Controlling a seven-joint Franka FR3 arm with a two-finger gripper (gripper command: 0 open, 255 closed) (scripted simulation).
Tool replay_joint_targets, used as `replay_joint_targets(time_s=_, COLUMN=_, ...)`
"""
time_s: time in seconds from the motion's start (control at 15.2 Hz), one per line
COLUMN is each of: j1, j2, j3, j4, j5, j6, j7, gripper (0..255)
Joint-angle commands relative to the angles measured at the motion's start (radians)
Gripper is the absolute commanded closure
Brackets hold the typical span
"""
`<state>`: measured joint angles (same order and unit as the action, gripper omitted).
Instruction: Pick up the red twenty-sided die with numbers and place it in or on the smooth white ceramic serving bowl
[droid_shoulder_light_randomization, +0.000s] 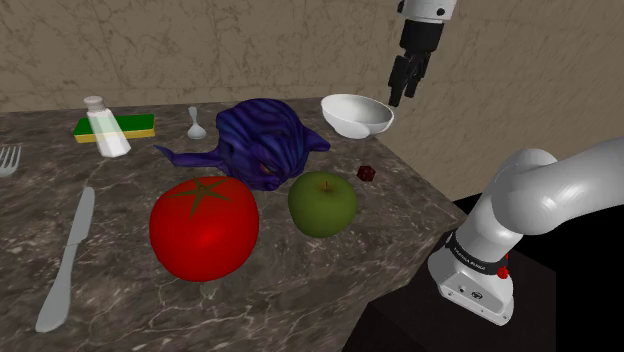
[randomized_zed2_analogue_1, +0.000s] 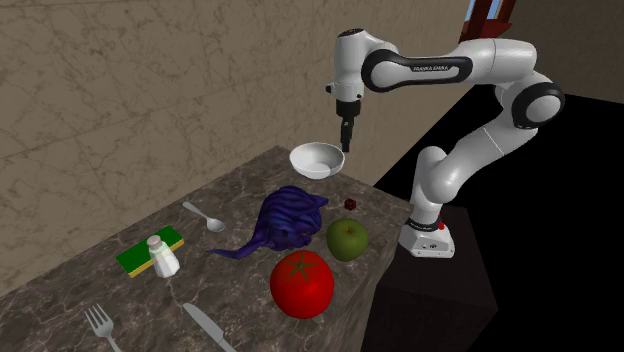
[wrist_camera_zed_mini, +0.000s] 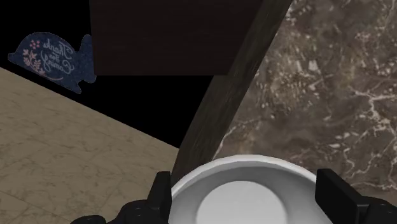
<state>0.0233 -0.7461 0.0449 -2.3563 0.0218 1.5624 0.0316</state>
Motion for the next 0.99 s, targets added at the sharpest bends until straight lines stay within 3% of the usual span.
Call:
replay_joint_targets(time_s=0.0, j1=0.0, j2=0.0, j3=0.0, j4=0.0, j5=0.0, j6=0.0, j7=0.0, gripper=0)
replay_joint_targets(time_s=0.46, j1=0.057, j2=-0.09, j3=0.234, j4=-0.084, j5=0.049, j6=0.056, j7=0.224, gripper=0)
replay_joint_targets(time_s=0.92, j1=0.094, j2=-0.072, j3=0.496, j4=-0.09, j5=0.09, j6=0.116, j7=0.458, gripper=0)
